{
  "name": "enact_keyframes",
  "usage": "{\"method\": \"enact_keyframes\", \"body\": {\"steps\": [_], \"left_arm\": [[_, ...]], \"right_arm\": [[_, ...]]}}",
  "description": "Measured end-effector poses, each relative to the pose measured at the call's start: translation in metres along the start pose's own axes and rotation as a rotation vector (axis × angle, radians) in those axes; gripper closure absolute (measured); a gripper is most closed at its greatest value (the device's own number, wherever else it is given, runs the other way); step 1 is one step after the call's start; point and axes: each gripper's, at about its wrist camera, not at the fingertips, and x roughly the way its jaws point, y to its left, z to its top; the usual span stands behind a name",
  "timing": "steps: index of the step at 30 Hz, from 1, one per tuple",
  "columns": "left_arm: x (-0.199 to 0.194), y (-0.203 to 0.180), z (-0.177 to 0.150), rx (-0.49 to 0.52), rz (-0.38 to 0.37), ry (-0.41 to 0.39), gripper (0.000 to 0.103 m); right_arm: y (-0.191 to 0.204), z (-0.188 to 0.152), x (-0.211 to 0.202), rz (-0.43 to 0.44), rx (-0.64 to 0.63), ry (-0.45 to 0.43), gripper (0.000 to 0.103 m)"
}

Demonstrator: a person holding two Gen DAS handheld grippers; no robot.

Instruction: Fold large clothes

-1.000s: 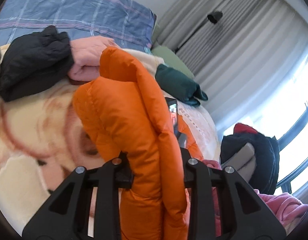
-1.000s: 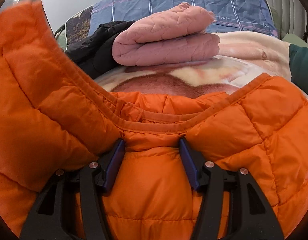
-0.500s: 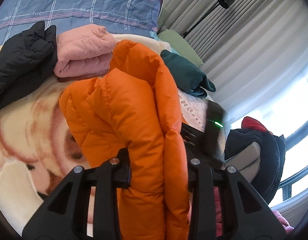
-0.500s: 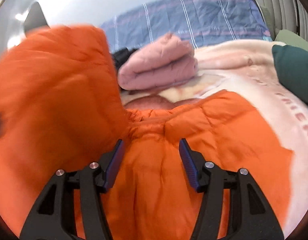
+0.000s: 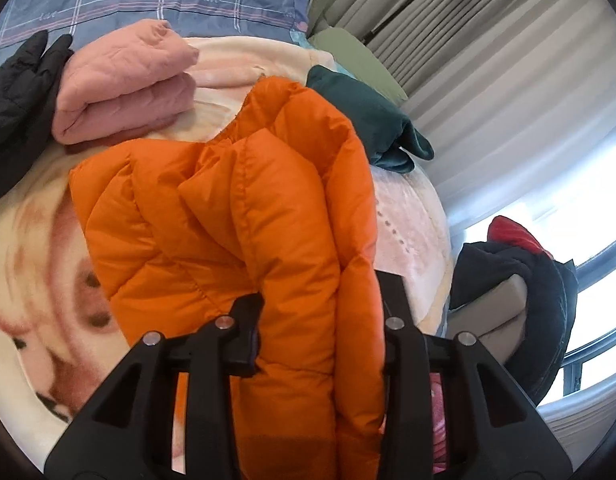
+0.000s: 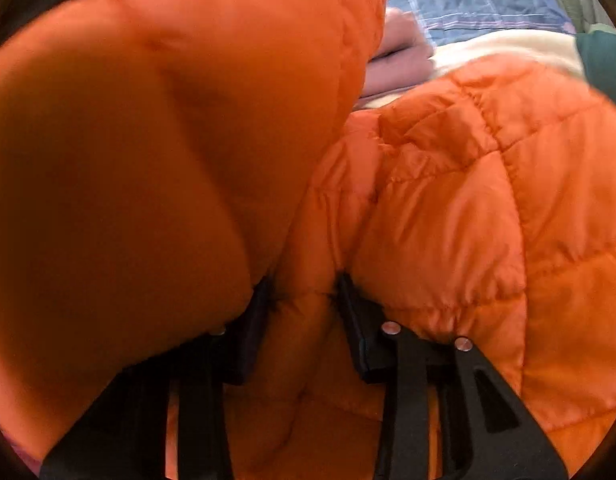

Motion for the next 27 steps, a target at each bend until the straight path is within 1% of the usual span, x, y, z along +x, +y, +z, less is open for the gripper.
{"method": "enact_keyframes", "body": {"steps": [2,3,6,7,11,12,13,14,16,18,20,23,25,27], "left_arm": [[0.004,-0.005,0.002,0.009,0.024,0.005,0.066],[0.005,-0.007,0.003,0.012,0.034,0.007,0.066],[0.013,-0.015,0.005,0.016,0.049,0.015,0.063],[0.017,-0.019,0.006,0.018,0.058,0.019,0.060],[0.038,-0.034,0.011,0.028,0.077,0.047,0.050],[0.043,-0.038,0.013,0.034,0.080,0.057,0.048],[0.048,-0.041,0.014,0.039,0.082,0.065,0.047],[0.054,-0.046,0.016,0.046,0.084,0.075,0.045],[0.065,-0.053,0.020,0.062,0.085,0.092,0.044],[0.074,-0.057,0.022,0.071,0.085,0.106,0.044],[0.083,-0.060,0.025,0.073,0.090,0.123,0.043],[0.094,-0.061,0.028,0.078,0.095,0.136,0.042],[0.102,-0.061,0.029,0.075,0.091,0.143,0.041],[0.109,-0.064,0.028,0.080,0.083,0.148,0.040]], "right_arm": [[0.000,-0.011,-0.030,-0.043,-0.016,-0.060,0.065],[-0.002,-0.017,-0.043,-0.046,-0.010,-0.083,0.065],[-0.012,-0.037,-0.083,-0.001,0.050,-0.154,0.064],[-0.013,-0.043,-0.092,0.008,0.063,-0.172,0.063],[-0.006,-0.066,-0.121,0.001,0.070,-0.233,0.057],[-0.004,-0.071,-0.129,0.000,0.064,-0.245,0.057],[0.001,-0.076,-0.136,-0.003,0.056,-0.256,0.054],[0.003,-0.080,-0.140,-0.008,0.047,-0.265,0.048],[0.017,-0.081,-0.150,-0.039,0.012,-0.300,0.040],[0.031,-0.087,-0.163,-0.078,-0.044,-0.335,0.038],[0.053,-0.091,-0.171,-0.109,-0.101,-0.362,0.033],[0.070,-0.090,-0.172,-0.116,-0.137,-0.368,0.025],[0.078,-0.086,-0.167,-0.139,-0.136,-0.389,0.023],[0.075,-0.081,-0.158,-0.196,-0.110,-0.408,0.023]]}}
